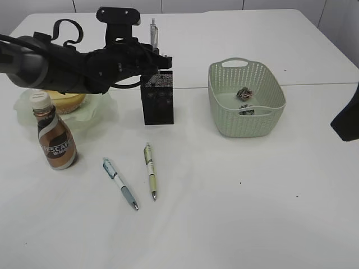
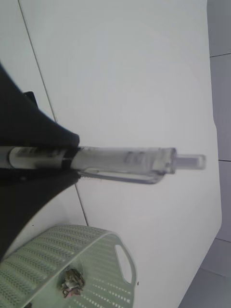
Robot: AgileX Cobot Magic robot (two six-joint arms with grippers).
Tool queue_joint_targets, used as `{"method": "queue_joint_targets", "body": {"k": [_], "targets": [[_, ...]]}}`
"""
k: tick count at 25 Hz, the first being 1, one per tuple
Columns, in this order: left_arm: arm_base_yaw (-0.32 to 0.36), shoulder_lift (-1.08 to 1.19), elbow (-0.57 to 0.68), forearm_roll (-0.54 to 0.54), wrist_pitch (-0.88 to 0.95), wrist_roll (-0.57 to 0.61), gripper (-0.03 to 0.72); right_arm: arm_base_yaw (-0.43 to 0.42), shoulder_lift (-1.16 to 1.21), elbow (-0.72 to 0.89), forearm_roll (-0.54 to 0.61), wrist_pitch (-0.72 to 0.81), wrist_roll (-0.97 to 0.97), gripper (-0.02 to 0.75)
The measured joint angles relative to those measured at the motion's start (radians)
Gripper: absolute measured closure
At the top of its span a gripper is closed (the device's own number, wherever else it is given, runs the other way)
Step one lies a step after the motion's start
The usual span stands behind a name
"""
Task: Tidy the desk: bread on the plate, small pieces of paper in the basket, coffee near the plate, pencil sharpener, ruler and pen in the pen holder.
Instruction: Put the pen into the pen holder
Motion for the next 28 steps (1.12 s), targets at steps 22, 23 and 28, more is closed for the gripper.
{"method": "queue_joint_targets", "body": {"k": [22, 23, 28], "targets": [[0.0, -0.094, 0.0, 0.0, 0.135, 0.0, 0.4, 0.0, 0.0, 0.0, 0.0, 0.0, 0.0, 0.333], [0.0, -0.121, 0.0, 0.0, 0.169, 0.0, 0.4, 0.0, 0.0, 0.0, 0.0, 0.0, 0.0, 0.333], [0.0, -0.239, 0.0, -0.019, 0.387, 0.0, 0.4, 0.0, 0.0, 0.0, 0.0, 0.0, 0.0, 0.333]]}}
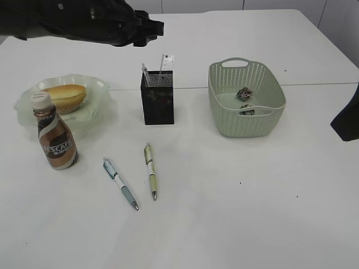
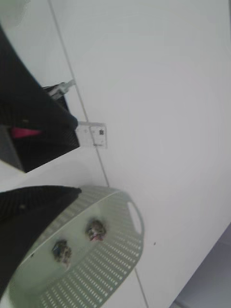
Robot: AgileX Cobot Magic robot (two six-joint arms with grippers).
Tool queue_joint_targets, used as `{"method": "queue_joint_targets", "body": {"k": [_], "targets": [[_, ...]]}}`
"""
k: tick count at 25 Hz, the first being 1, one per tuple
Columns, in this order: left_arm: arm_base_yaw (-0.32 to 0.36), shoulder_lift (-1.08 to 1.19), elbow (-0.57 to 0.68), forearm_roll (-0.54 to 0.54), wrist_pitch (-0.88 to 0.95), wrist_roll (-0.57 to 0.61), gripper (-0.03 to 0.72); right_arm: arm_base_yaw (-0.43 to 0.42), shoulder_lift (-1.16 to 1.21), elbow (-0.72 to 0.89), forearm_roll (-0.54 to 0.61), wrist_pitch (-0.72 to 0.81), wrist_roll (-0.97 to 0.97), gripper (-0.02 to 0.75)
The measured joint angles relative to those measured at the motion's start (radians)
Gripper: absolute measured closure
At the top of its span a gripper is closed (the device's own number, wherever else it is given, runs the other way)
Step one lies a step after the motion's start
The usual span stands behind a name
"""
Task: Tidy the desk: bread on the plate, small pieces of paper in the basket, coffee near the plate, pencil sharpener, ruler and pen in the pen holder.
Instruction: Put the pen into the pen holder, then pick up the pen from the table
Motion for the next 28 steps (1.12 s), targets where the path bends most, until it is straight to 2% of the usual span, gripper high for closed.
{"method": "queue_joint_targets", "body": {"k": [6, 13, 19, 21, 28], "targets": [[0.0, -0.105, 0.0, -0.063, 0.281, -0.008, 0.4, 0.0, 0.0, 0.0, 0.0, 0.0, 0.0, 0.333], [0.0, -0.127, 0.0, -0.05, 0.531, -0.027, 0.437, 0.0, 0.0, 0.0, 0.0, 0.0, 0.0, 0.333], [0.0, -0.127, 0.0, -0.013, 0.701, -0.092, 0.452, 0.0, 0.0, 0.0, 0.0, 0.0, 0.0, 0.333], [0.0, -0.127, 0.0, 0.003, 0.761, -0.131, 0.452, 0.0, 0.0, 0.0, 0.0, 0.0, 0.0, 0.333], [0.0, -0.127, 0.0, 0.12, 0.981, -0.386, 0.449, 0.0, 0.0, 0.0, 0.004, 0.0, 0.0, 0.333]]}}
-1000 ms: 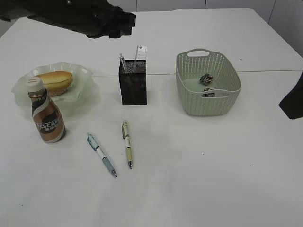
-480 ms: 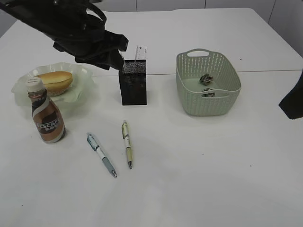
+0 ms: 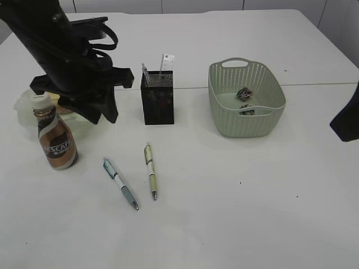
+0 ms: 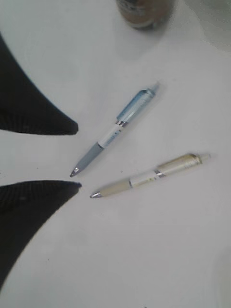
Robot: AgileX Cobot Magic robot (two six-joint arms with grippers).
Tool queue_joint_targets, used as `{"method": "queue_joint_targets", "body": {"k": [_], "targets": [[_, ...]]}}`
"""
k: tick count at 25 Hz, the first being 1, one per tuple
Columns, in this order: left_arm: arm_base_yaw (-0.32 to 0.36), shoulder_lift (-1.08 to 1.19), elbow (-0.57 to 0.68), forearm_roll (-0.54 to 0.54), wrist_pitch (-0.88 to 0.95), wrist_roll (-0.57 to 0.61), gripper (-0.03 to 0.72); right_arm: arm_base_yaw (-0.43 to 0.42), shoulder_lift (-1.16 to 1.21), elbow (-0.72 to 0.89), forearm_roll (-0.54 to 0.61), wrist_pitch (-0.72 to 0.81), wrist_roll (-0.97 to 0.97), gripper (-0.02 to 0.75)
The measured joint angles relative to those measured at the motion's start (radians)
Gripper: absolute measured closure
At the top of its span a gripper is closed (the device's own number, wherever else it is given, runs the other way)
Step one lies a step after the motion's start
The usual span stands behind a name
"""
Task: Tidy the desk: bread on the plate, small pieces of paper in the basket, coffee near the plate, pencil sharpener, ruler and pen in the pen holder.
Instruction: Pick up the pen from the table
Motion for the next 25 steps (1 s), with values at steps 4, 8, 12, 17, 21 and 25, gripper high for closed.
{"method": "queue_joint_targets", "body": {"k": [4, 8, 12, 17, 21, 25], "targets": [[0.0, 0.026, -0.002, 0.021, 0.075, -0.125, 0.447, 0.0, 0.0, 0.0, 0.017, 0.0, 0.0, 0.333], [0.0, 0.087, -0.002, 0.023, 0.131, -0.223, 0.446, 0.0, 0.0, 0.0, 0.043, 0.0, 0.0, 0.333], [0.0, 0.134, -0.002, 0.033, 0.15, -0.294, 0.446, 0.0, 0.0, 0.0, 0.059, 0.0, 0.0, 0.333], [0.0, 0.148, -0.002, 0.07, 0.074, -0.372, 0.446, 0.0, 0.0, 0.0, 0.083, 0.0, 0.0, 0.333], [0.0, 0.149, -0.002, 0.074, 0.02, -0.437, 0.446, 0.0, 0.0, 0.0, 0.105, 0.0, 0.0, 0.333], [-0.004, 0.175, -0.003, 0.076, -0.013, -0.515, 0.446, 0.0, 0.0, 0.0, 0.138, 0.0, 0.0, 0.333]]}}
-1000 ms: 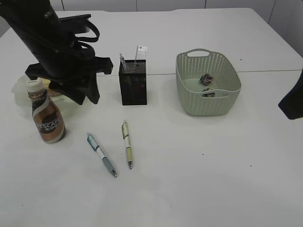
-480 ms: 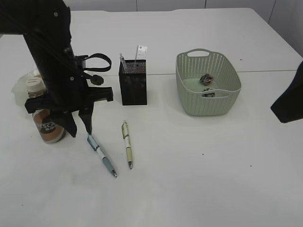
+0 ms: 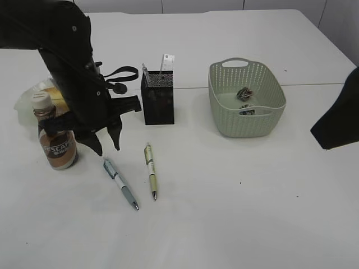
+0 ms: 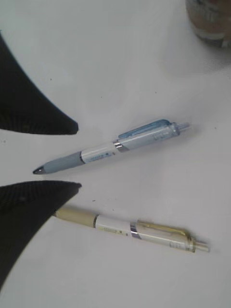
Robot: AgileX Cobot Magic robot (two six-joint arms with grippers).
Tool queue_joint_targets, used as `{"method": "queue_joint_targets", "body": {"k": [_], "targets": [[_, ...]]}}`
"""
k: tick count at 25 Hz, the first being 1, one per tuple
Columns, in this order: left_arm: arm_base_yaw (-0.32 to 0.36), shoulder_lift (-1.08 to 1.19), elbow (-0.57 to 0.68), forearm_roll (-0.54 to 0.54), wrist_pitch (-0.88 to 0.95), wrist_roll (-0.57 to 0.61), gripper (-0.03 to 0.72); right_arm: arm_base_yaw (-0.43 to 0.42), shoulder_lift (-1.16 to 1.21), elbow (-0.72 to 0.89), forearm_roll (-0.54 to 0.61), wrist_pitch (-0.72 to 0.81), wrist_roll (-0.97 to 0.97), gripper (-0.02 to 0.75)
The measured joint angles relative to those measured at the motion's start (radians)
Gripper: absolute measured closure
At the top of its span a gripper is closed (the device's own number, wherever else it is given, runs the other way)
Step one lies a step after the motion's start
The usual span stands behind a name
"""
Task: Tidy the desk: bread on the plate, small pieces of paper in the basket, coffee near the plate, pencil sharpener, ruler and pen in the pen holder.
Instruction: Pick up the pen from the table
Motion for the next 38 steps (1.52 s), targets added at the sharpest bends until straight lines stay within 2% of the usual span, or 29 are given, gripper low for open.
{"method": "queue_joint_targets", "body": {"k": [6, 10, 16, 24, 38], "targets": [[-0.049, 0.075, -0.002, 0.032, -0.021, -0.112, 0.446, 0.0, 0.0, 0.0, 0.032, 0.0, 0.0, 0.333], [-0.054, 0.124, -0.002, 0.036, -0.026, -0.147, 0.446, 0.0, 0.0, 0.0, 0.032, 0.0, 0.0, 0.333], [-0.054, 0.14, -0.002, 0.051, -0.062, -0.16, 0.446, 0.0, 0.0, 0.0, 0.032, 0.0, 0.0, 0.333], [-0.054, 0.142, -0.004, 0.125, -0.067, -0.207, 0.446, 0.0, 0.0, 0.0, 0.032, 0.0, 0.0, 0.333], [-0.047, 0.167, -0.004, 0.135, -0.059, -0.211, 0.447, 0.0, 0.0, 0.0, 0.032, 0.0, 0.0, 0.333]]}}
